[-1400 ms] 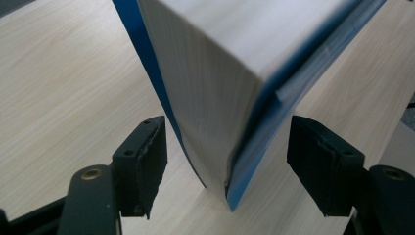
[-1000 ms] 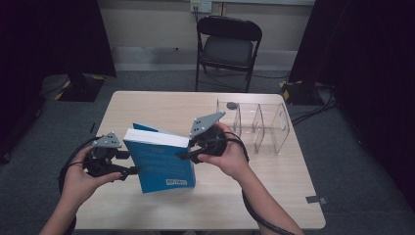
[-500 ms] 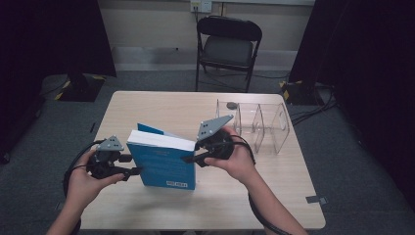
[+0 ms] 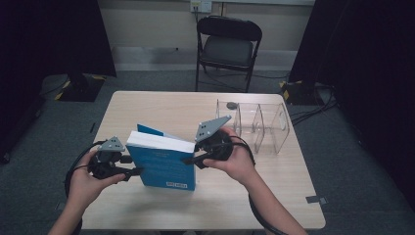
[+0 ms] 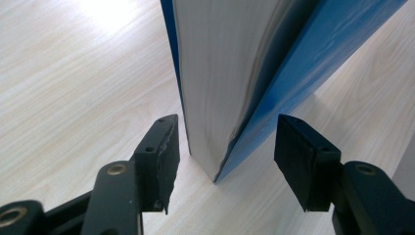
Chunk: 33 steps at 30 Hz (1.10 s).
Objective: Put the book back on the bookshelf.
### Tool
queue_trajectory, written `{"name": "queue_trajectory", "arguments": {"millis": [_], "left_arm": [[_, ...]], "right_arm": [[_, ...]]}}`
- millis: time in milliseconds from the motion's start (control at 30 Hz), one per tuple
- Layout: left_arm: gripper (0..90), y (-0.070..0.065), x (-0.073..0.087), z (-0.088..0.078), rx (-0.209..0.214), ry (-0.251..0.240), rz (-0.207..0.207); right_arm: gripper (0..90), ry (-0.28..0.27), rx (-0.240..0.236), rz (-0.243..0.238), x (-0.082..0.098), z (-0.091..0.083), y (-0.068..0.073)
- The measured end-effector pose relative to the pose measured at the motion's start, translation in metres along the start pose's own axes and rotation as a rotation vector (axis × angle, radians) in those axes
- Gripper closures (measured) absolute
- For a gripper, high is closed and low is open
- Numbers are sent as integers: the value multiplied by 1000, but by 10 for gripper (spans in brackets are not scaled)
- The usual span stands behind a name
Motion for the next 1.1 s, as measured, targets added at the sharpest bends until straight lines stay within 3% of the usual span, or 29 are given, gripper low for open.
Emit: {"name": "queue_trajectory", "arguments": {"millis": [367, 567, 1100], "left_arm": [[424, 0, 12, 9, 14, 19, 3], [415, -1, 21, 11, 19, 19, 0], [366, 3, 54, 18, 23, 23, -41]], "right_arm": [[571, 21, -9, 23, -9, 3, 4], [556, 35, 13, 30, -17, 8, 6], [499, 54, 10, 46, -28, 23, 8]]}}
Point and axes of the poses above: each handheld gripper's, and its own axes: z roughly forward along the jaws, x roughly out of its underside, y roughly to its left, the point moved 3 cm from there along z, roughly forward along the jaws, and after that the axes turned 6 degrees about z, right-handed, at the moved point
